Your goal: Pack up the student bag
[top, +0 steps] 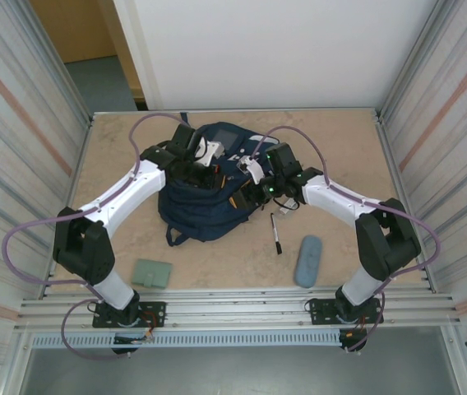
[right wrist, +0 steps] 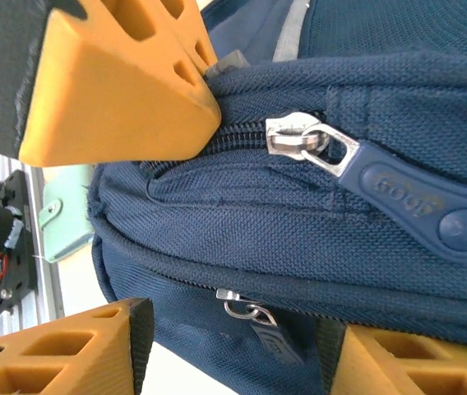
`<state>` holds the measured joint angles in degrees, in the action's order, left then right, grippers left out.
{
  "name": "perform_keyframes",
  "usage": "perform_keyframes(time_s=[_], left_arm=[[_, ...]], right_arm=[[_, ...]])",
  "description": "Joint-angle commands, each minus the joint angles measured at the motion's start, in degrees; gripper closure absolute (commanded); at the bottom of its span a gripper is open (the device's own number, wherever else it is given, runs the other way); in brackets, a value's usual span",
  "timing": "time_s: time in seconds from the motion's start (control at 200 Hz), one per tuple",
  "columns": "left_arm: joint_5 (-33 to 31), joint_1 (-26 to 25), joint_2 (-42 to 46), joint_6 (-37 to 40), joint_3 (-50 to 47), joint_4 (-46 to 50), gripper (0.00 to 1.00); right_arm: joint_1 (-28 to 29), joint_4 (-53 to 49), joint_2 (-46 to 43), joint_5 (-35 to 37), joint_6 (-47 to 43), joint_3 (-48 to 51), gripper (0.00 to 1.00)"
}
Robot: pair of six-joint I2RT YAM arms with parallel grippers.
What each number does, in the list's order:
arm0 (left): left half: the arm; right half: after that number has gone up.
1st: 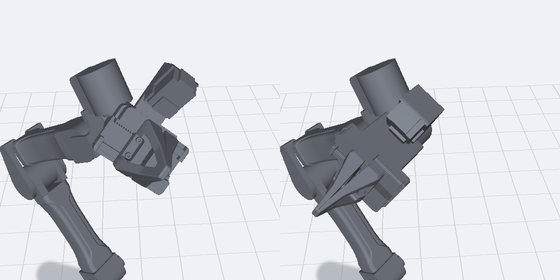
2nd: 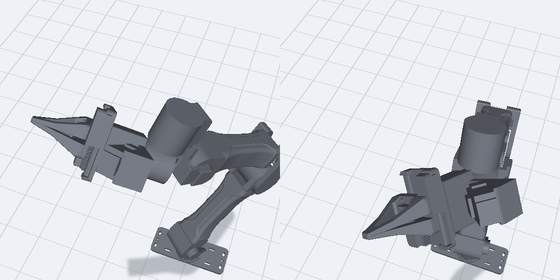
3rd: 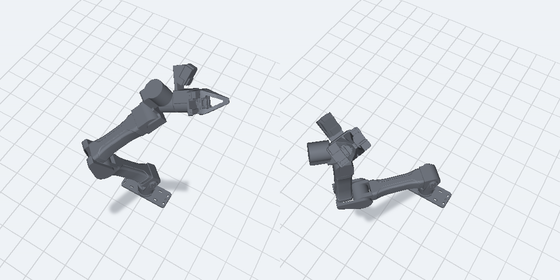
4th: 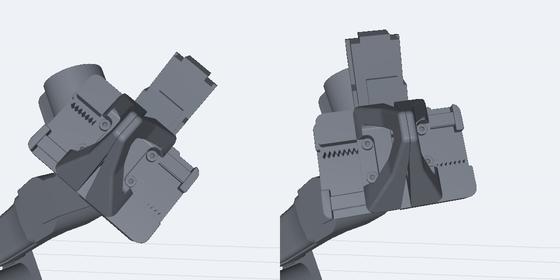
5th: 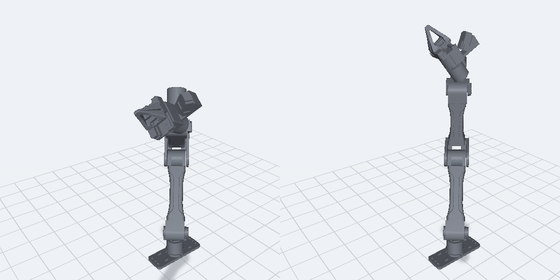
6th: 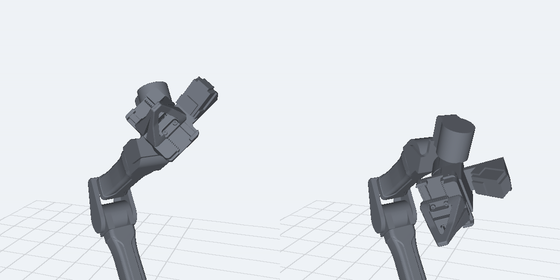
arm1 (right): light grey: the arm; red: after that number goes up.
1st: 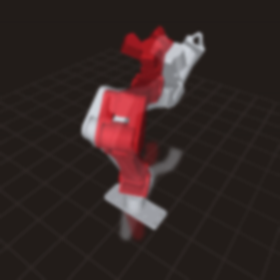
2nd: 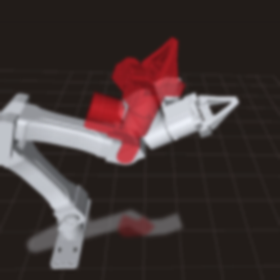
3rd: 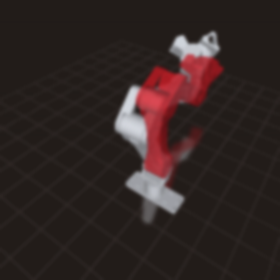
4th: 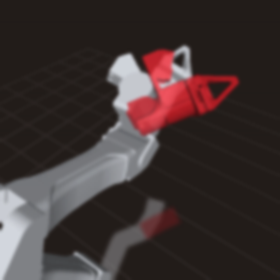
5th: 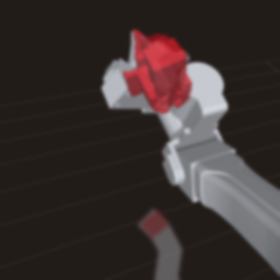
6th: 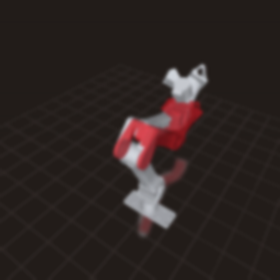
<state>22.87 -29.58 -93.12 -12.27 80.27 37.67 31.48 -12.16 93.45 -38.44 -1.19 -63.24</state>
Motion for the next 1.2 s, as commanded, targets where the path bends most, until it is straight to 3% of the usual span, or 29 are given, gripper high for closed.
perform_keyframes(time_s=[0.0,0.155,0.291,0.366,0.461,0.631,0.762,0.937,1.143,1.198], left_arm=[[5.3,-0.1,1.5,1.3,3.1,-0.5,1.0],[6.5,-0.2,1.1,0.1,2.6,-2.1,1.0],[6.6,-0.2,0.2,0.1,3.7,-1.0,1.0],[4.6,-0.2,0.6,0.2,3.2,-0.9,1.0],[2.7,-0.2,0.3,0.4,3.7,-0.2,1.0],[4.2,-0.1,-0.7,-2.1,3.3,-2.5,1.0],[4.7,-0.2,-1.4,-3.4,2.8,-3.5,1.0],[3.9,-0.1,-1.1,-1.3,2.3,-3.6,1.0],[4.6,0.4,-0.9,-0.9,1.4,-4.5,1.0],[5.3,0.4,-0.8,-1.2,0.7,-5.4,1.0]], right_arm=[[-0.7,-1.9,-0.2,-0.3,-3.5,-0.2,0.46],[1.1,-3.2,2.6,-3.3,-3.9,-2.0,0.63],[3.4,-3.0,2.2,0.1,-3.0,-2.1,0.89],[6.3,-8.3,1.8,4.0,-4.0,-4.7,0.94],[9.8,-10.4,1.0,5.9,-4.5,-5.8,0.96],[14.2,-3.7,2.8,3.8,2.5,-5.3,0.98],[17.3,2.2,4.7,4.1,7.0,-4.1,0.92],[16.9,1.2,2.5,3.6,9.7,-2.7,0.76],[14.7,-0.1,-0.9,1.2,12.9,-0.1,0.72],[15.1,1.5,-0.5,0.7,14.2,0.5,0.8]])
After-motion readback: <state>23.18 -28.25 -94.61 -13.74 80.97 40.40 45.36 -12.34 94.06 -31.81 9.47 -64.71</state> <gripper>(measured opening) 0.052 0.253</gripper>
